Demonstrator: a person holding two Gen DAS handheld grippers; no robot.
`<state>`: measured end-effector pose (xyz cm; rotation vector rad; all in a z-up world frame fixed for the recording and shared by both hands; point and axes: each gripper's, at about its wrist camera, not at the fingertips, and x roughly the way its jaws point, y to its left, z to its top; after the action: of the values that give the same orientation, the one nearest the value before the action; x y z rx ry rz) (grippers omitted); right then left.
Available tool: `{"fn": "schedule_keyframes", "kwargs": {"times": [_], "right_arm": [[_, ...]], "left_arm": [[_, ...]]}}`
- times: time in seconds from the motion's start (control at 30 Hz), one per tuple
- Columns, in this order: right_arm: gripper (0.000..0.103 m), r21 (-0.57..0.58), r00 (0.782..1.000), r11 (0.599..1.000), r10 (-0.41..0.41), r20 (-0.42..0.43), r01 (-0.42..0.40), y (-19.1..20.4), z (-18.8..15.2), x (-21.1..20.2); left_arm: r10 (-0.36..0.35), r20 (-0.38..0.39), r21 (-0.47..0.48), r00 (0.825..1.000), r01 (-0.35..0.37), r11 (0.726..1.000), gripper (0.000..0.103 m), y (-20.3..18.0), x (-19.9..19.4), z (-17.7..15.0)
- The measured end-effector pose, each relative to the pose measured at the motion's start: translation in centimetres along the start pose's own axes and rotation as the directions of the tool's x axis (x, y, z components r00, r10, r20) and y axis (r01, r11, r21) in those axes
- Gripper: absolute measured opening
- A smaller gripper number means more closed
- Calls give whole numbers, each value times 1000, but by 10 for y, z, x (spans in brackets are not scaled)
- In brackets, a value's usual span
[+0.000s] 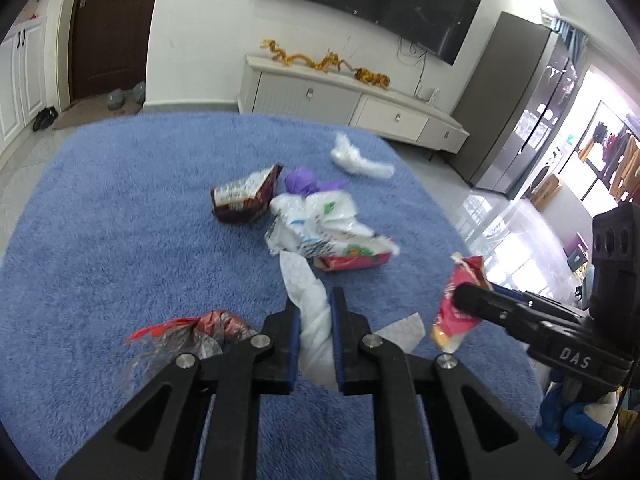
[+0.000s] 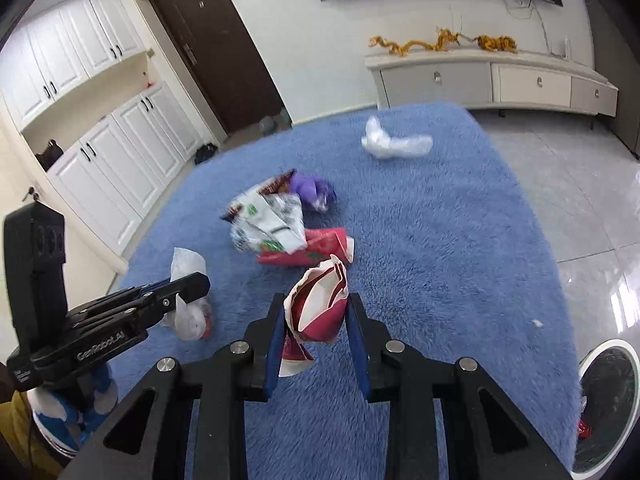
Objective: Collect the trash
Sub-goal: 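Carry both items over the bin and open both tools to drop them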
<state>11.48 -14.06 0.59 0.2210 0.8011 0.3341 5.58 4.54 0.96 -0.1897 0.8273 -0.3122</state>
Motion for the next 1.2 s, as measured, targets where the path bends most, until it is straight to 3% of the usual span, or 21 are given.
{"fn": "schedule_keyframes", "kwargs": {"times": [0.4, 0.7, 0.83, 0.97, 1.2], "right_arm": [[28, 38, 976, 998, -62, 209, 56, -26, -4, -115], [28, 165, 934, 973, -202, 296, 159, -100, -35, -181], [28, 250, 911, 939, -304, 279, 236, -148, -57, -197], [28, 342, 900, 894, -376, 221, 289, -198, -83, -204], [28, 504, 886, 786, -457, 85, 357, -290, -126, -192]], "left_arm": [[-51, 88, 122, 995, 40, 992, 12, -81, -37, 21], [-141, 29, 261, 990, 128, 957, 12, -183, -13, 26], [-200, -20, 345, 980, 194, 918, 12, -244, 9, 24], [-252, -93, 428, 963, 267, 863, 12, -317, 45, 16], [-281, -234, 474, 931, 362, 803, 13, -412, 123, -12]]}}
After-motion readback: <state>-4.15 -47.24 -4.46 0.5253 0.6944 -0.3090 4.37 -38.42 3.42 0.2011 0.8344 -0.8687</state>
